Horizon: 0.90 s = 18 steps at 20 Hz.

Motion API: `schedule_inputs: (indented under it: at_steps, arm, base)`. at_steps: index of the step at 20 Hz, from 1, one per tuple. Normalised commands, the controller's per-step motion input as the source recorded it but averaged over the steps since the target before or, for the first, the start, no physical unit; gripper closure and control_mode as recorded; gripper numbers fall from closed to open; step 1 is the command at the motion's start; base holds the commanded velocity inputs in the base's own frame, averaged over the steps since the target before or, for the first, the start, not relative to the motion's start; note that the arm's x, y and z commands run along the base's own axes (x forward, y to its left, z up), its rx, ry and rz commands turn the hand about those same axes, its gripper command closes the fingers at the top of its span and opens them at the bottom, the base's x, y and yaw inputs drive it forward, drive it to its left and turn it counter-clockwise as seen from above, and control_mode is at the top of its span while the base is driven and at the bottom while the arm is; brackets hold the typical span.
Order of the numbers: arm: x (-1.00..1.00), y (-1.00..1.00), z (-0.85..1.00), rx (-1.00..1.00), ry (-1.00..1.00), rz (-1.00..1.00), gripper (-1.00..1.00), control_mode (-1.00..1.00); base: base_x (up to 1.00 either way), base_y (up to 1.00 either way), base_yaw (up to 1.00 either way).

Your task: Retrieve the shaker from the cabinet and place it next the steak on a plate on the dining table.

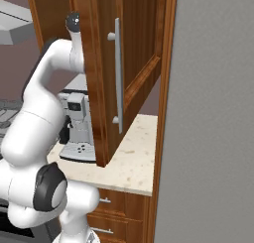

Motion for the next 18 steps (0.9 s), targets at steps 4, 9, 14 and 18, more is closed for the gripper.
schedule_inputs:
  at_steps: [4,9,14,18]
  arm:
    - [0.33,-0.22,0.00,0.00,0.00,0.00,-1.00,-1.00]
    - [0.33,-0.11,0.00,0.00,0.00,0.00,-1.00,-1.00]
    - [0.32,0.00,0.00,0.00,0.00,0.00,-1.00,-1.00]
    - [0.37,0.00,0.00,0.00,0.00,0.00,-1.00,-1.00]
  base:
    - [0.00,0.00,0.00]
    - [0.00,0.00,0.00]
    - [0.00,0.00,0.00]
    - [0.00,0.00,0.00]
